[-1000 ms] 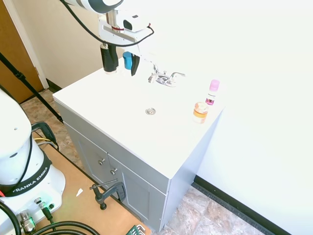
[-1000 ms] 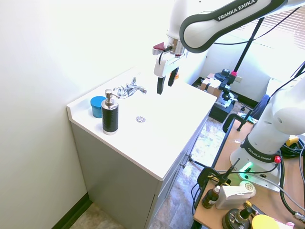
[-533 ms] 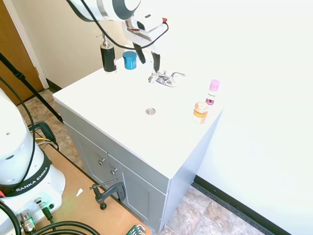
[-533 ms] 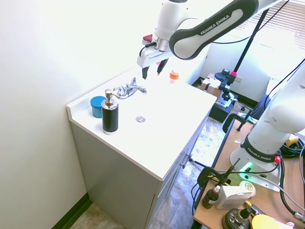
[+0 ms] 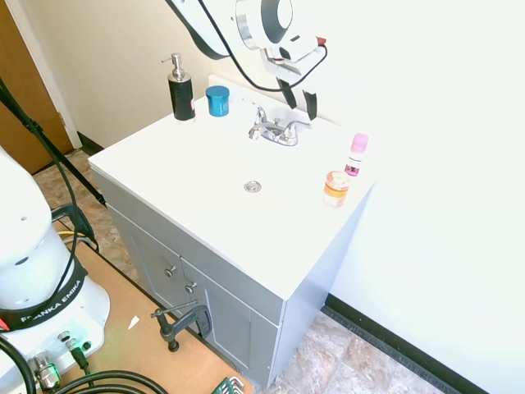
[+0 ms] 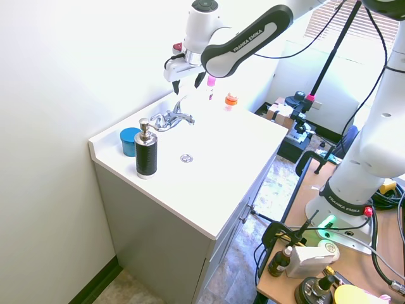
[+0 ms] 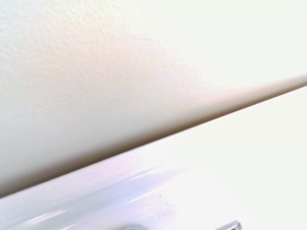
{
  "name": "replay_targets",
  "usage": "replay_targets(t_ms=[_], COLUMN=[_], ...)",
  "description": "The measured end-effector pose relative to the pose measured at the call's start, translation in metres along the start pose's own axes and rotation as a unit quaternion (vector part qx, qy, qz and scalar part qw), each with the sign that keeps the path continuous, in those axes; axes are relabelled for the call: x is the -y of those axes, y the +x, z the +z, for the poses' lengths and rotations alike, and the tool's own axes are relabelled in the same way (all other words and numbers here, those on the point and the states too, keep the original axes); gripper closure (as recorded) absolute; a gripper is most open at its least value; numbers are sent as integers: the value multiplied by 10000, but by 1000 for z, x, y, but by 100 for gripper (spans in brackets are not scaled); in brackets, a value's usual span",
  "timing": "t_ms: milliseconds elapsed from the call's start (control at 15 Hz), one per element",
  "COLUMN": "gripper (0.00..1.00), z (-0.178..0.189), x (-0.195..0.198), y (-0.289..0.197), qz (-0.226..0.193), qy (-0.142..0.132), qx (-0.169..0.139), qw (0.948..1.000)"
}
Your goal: Turn on the cold water
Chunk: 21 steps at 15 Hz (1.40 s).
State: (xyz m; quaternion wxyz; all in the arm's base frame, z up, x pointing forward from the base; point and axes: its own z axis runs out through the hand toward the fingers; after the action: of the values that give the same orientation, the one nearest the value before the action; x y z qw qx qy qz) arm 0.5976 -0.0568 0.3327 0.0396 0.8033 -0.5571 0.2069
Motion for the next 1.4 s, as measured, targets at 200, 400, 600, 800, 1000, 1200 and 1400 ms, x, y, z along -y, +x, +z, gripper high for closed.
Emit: replay_targets(t_ms=[200,400,600,800,1000,1200,1400], gripper=[0,0,0,0,0,0,0], z=[18,33,37,37,34,30,24], x=[-1,-3,-3,-6,-8,-16,-31], y=[3,7,8,12,14,12,5], qz=[34,100,185,183,224,264,238], qy=[-139,-232,-262,-338,-384,-424,-515], qx=[-16,-12,56,178,298,422,502], qw=[9999,9997,9995,9991,9986,9979,9971])
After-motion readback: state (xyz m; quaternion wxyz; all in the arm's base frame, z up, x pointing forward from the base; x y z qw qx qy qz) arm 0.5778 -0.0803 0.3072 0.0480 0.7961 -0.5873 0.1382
